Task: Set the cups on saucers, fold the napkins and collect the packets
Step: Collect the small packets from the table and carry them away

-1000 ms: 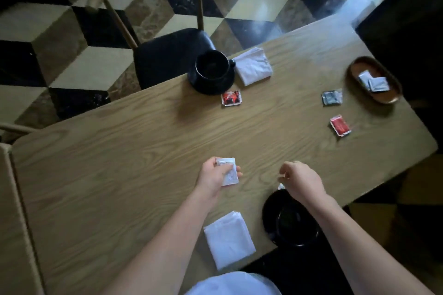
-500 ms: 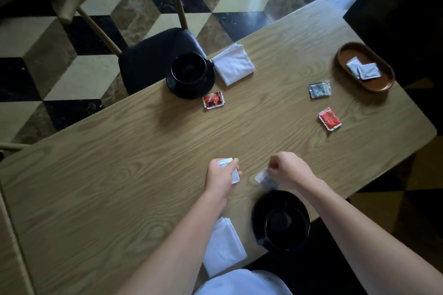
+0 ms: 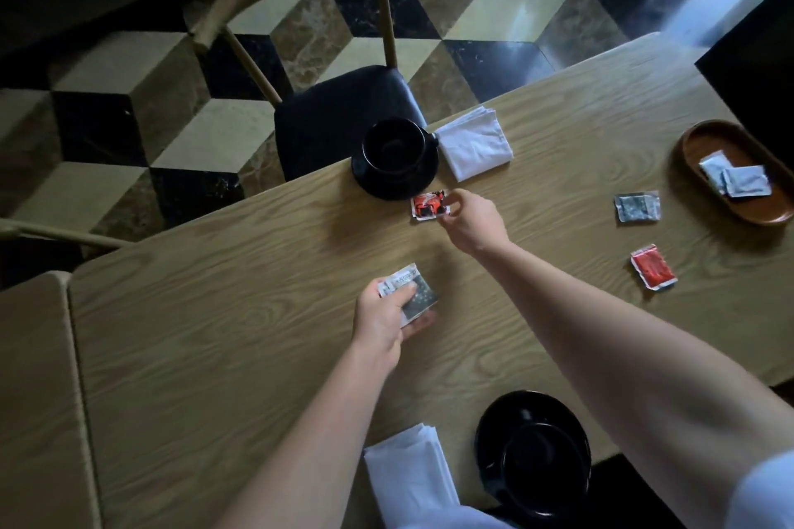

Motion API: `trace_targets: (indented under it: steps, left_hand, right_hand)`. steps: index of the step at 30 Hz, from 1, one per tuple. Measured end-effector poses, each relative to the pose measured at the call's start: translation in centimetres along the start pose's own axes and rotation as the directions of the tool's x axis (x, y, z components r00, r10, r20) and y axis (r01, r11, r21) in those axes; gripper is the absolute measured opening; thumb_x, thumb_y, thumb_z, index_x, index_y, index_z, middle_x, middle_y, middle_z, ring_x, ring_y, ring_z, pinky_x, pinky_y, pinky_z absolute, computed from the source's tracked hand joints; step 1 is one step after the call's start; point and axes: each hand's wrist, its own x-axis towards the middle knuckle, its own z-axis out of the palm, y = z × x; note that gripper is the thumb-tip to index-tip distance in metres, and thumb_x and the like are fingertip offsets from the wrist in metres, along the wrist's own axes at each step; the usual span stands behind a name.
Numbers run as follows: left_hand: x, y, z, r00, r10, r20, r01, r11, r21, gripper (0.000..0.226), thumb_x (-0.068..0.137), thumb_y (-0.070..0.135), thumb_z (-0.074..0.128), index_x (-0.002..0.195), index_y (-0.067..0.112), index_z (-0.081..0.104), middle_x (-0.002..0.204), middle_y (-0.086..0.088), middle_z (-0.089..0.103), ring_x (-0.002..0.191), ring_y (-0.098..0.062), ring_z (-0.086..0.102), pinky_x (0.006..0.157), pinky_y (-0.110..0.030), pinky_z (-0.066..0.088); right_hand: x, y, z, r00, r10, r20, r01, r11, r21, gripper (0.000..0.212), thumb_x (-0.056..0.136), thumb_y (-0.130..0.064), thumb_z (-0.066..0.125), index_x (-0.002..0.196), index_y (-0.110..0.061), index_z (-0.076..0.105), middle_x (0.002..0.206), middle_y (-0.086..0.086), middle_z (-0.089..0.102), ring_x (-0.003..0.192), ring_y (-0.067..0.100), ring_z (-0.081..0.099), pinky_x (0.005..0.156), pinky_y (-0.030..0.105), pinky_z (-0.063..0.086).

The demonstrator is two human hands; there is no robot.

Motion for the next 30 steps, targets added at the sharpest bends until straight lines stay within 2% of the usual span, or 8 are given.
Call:
trace_targets:
  steps: [4, 10, 12, 14, 19, 23, 27, 30]
  left_hand:
    - [-0.4, 0.2, -1.0, 0.999, -0.004, -0.041, 0.003, 1.000, -0.020, 0.014, 0.091, -0.002, 0.061, 0.096, 0.010, 0.058, 0.089, -0.015, 0.069, 0.069, -0.023, 0.070, 0.053, -0.035, 0.059]
    - [-0.9, 0.0, -1.5, 0.996, -0.028, -0.088, 0.031, 0.999, 0.026, 0.014, 0.089, -0.003, 0.061, 0.096, 0.009, 0.060, 0.089, -0.016, 0.069, 0.069, -0.024, 0.069, 0.051, -0.033, 0.057]
    - [-0.7, -0.1, -1.2, 0.993, -0.037, -0.109, 0.041, 0.999, 0.032, 0.015, 0.089, -0.004, 0.059, 0.097, 0.009, 0.059, 0.090, -0.017, 0.069, 0.069, -0.025, 0.069, 0.051, -0.032, 0.057]
    - [-0.5, 0.1, -0.4, 0.991, -0.047, -0.129, 0.052, 0.998, 0.034, 0.015, 0.089, -0.004, 0.055, 0.098, 0.008, 0.058, 0.091, -0.017, 0.068, 0.069, -0.025, 0.068, 0.050, -0.032, 0.057]
    - [-0.8, 0.8, 4.8, 0.999, -0.027, -0.020, 0.028, 1.000, 0.013, 0.009, 0.085, 0.017, 0.060, 0.093, 0.013, 0.063, 0.082, -0.013, 0.071, 0.063, -0.023, 0.069, 0.058, -0.036, 0.058]
    - [-1.4, 0.2, 9.7, 0.990, -0.014, 0.141, -0.001, 0.995, 0.103, 0.022, 0.084, 0.013, 0.071, 0.104, 0.010, 0.062, 0.086, -0.012, 0.073, 0.066, -0.022, 0.071, 0.061, -0.036, 0.060]
    - [-1.9, -1.0, 13.3, 0.986, -0.019, 0.167, -0.014, 0.980, 0.197, 0.018, 0.087, 0.003, 0.065, 0.097, 0.017, 0.060, 0.081, -0.006, 0.070, 0.061, -0.016, 0.067, 0.053, -0.026, 0.054]
    - [-2.1, -1.6, 14.8, 0.981, -0.063, 0.184, 0.019, 0.973, 0.231, 0.020, 0.087, 0.002, 0.065, 0.099, 0.018, 0.062, 0.082, -0.005, 0.071, 0.062, -0.016, 0.067, 0.054, -0.024, 0.052]
  right_hand:
    - [3.1, -0.7, 1.0, 0.995, -0.046, 0.086, 0.058, 0.988, -0.143, 0.035, 0.087, -0.033, 0.065, 0.118, -0.021, 0.056, 0.102, 0.009, 0.067, 0.097, 0.037, 0.065, 0.071, 0.035, 0.042]
    - [3.4, -0.5, 1.4, 0.995, -0.050, 0.081, 0.067, 0.974, -0.219, 0.030, 0.079, -0.042, 0.072, 0.079, -0.015, 0.061, 0.089, 0.011, 0.065, 0.087, 0.032, 0.062, 0.064, 0.032, 0.040]
    - [2.6, -0.1, 0.9, 0.994, -0.016, 0.104, 0.029, 0.992, -0.127, 0.027, 0.078, -0.036, 0.075, 0.077, -0.011, 0.067, 0.085, 0.011, 0.069, 0.089, 0.030, 0.065, 0.064, 0.032, 0.045]
    - [0.6, 0.6, 0.1, 0.994, 0.038, 0.100, -0.051, 0.990, 0.128, 0.026, 0.078, -0.033, 0.079, 0.073, -0.013, 0.064, 0.075, 0.005, 0.067, 0.077, 0.023, 0.065, 0.064, 0.031, 0.044]
    - [-7.4, 3.4, -2.4, 0.992, 0.091, 0.088, -0.125, 0.828, 0.546, 0.030, 0.080, -0.024, 0.082, 0.068, -0.018, 0.055, 0.065, 0.001, 0.067, 0.051, 0.005, 0.057, 0.051, 0.020, 0.040]
    - [-10.6, 6.4, -4.7, 0.989, 0.138, 0.046, -0.139, 0.792, 0.594, 0.025, 0.080, -0.020, 0.082, 0.075, -0.012, 0.059, 0.071, 0.005, 0.068, 0.063, 0.013, 0.060, 0.062, 0.029, 0.045]
    - [-10.3, 10.7, -7.8, 0.977, 0.198, 0.074, -0.201, 0.767, 0.609, 0.029, 0.081, -0.037, 0.080, 0.084, -0.012, 0.065, 0.070, -0.002, 0.069, 0.054, 0.003, 0.059, 0.048, 0.017, 0.040]
    - [-8.7, 15.6, -10.5, 0.928, 0.325, -0.181, -0.237, 0.892, 0.386, 0.029, 0.084, -0.034, 0.078, 0.096, -0.008, 0.070, 0.089, 0.006, 0.072, 0.077, 0.014, 0.069, 0.067, 0.026, 0.050]
